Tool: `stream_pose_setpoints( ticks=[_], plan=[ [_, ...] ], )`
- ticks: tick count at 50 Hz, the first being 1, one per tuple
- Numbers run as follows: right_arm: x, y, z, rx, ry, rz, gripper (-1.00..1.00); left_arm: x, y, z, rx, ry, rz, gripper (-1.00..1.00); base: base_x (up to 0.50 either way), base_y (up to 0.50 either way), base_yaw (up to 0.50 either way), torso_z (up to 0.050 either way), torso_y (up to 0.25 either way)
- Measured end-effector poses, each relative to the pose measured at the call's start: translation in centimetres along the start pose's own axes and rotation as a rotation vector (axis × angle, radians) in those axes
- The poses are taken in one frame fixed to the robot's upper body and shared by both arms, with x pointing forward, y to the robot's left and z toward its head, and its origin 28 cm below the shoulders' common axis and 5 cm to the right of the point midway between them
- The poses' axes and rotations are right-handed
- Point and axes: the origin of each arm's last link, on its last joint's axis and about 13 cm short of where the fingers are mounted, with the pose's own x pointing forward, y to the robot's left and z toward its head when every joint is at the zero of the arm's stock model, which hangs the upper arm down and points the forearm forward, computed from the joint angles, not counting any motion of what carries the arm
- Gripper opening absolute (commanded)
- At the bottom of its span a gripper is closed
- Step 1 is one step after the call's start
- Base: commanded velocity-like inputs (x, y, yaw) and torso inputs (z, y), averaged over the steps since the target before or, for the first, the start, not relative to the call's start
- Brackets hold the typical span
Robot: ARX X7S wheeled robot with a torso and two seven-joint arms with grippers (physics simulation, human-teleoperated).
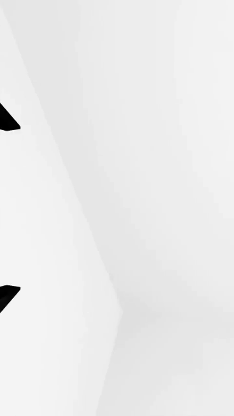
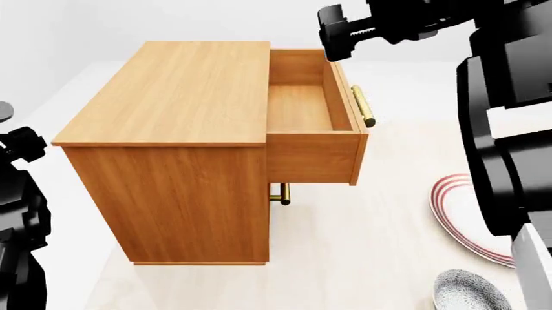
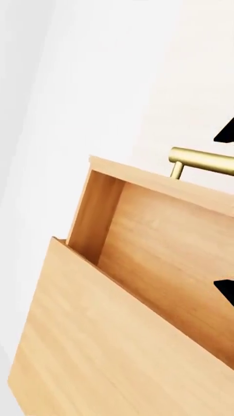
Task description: Open the top drawer of the cabinet and put the bowl in it.
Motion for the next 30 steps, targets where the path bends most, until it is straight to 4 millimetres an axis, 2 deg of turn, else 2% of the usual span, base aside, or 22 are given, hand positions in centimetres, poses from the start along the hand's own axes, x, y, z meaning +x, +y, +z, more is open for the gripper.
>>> stream_pose_setpoints(
  ticks=[14, 30],
  plan=[
    [0.8, 0.3, -0.6, -0.032, 0.059, -0.008, 1.00, 0.0, 0.0, 0.0, -0.003, -0.003, -0.005, 1.00, 0.00, 0.00, 0.00, 0.000, 0.000],
    [2.8, 0.4, -2.1, -0.013, 0.108, 0.005, 1.00, 0.0, 0.0, -0.1, -0.005, -0.005, -0.008, 1.00, 0.00, 0.00, 0.00, 0.000, 0.000]
  ],
)
